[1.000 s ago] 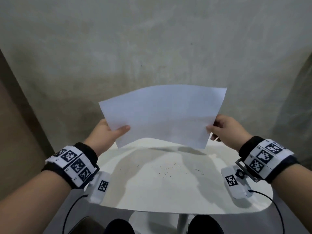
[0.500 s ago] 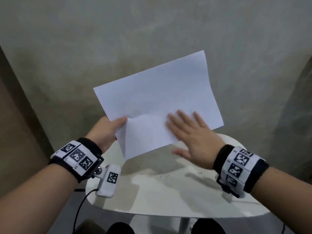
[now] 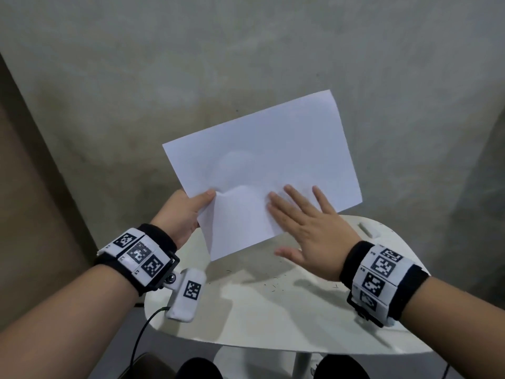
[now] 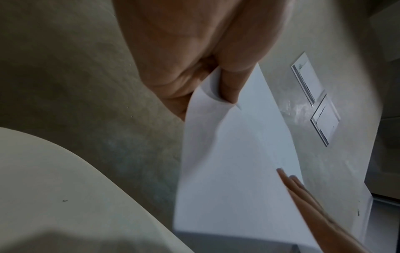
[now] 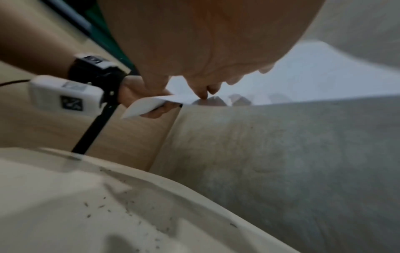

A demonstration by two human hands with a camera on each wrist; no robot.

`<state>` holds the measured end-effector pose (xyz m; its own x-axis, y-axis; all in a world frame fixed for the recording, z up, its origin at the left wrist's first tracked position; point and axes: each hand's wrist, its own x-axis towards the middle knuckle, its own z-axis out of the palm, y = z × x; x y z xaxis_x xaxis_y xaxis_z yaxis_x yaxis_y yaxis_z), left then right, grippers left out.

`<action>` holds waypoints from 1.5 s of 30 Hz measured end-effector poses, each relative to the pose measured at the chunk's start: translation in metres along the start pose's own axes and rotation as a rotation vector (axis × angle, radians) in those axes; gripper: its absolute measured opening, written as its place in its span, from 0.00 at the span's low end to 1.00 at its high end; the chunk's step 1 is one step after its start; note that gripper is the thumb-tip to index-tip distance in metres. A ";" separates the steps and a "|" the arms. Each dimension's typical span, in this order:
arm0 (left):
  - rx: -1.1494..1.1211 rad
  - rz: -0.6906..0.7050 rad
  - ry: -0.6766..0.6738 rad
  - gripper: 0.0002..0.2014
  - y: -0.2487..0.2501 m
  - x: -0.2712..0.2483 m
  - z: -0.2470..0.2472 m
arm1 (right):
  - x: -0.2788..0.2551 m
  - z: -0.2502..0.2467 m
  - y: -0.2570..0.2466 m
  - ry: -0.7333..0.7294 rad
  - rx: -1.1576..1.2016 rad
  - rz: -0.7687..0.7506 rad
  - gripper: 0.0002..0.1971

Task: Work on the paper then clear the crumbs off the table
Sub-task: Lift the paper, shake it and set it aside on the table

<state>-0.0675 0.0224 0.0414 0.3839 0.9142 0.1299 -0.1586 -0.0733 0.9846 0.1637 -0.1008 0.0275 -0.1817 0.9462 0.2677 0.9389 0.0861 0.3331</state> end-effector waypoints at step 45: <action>0.121 -0.002 0.047 0.08 -0.011 -0.002 0.012 | 0.019 0.005 -0.022 -0.027 0.339 -0.123 0.41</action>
<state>-0.0556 0.0171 0.0318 0.3402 0.9320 0.1250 -0.0455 -0.1164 0.9922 0.1405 -0.0837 0.0209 -0.2959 0.9297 0.2191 0.9549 0.2942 0.0410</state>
